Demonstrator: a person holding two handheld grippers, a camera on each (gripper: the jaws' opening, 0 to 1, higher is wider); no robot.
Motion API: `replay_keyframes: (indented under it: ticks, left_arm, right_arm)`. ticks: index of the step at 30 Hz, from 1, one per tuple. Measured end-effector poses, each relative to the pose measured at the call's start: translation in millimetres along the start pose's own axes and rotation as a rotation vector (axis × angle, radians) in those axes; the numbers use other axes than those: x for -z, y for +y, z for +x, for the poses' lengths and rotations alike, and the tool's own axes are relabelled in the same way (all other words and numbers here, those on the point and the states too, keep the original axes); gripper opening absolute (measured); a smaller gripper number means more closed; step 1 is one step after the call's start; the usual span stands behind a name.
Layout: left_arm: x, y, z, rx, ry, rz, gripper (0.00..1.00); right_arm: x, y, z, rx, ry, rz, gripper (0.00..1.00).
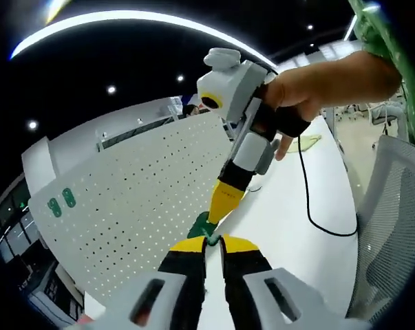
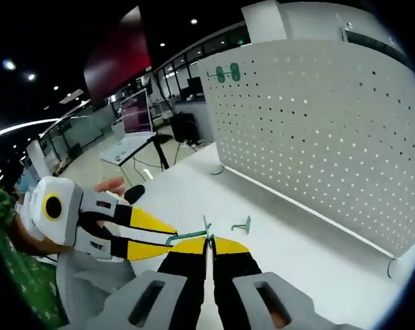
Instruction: Insert the hook assembly into the mounting plate slot until the hook locks in place.
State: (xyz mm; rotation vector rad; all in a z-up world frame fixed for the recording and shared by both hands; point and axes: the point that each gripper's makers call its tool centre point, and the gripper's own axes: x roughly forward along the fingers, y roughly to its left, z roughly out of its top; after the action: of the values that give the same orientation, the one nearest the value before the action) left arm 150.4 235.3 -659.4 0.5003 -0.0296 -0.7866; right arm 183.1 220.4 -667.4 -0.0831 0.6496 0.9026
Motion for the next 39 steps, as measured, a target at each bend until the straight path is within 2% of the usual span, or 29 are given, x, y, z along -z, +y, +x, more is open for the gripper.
replay_keyframes:
  ticks: [3,12,17,28,35,39]
  left_arm:
    - [0.0,2.6,-0.3,-0.007,-0.001,-0.007,0.04]
    - [3.0,8.9,-1.7,-0.017,-0.004,-0.122,0.02]
    - [0.5,16.6,-1.8,-0.043,-0.033,-0.270,0.02]
    - [-10.0,29.7,-2.3,-0.082,-0.083,-0.446,0.02]
    - [-10.3,29.2,-3.0,-0.087,-0.082,-0.489,0.02]
    - [-10.7,30.4,-4.3,-0.100,-0.082,-0.462,0.03]
  right_arm:
    - [1.6,1.2,0.8,0.000,0.010,-0.008,0.00]
    - [-1.8,2.4,3.8,-0.002,0.001,-0.026,0.00]
    - [-8.7,2.5,2.7,0.003,-0.046,-0.040,0.00]
    - [-14.7,2.7,5.4,0.060,-0.097,-0.118,0.02]
    - [-18.9,4.8,4.1,0.073,-0.115,-0.162,0.01]
    - [-21.8,5.5,1.3,0.074,-0.127,-0.155,0.00]
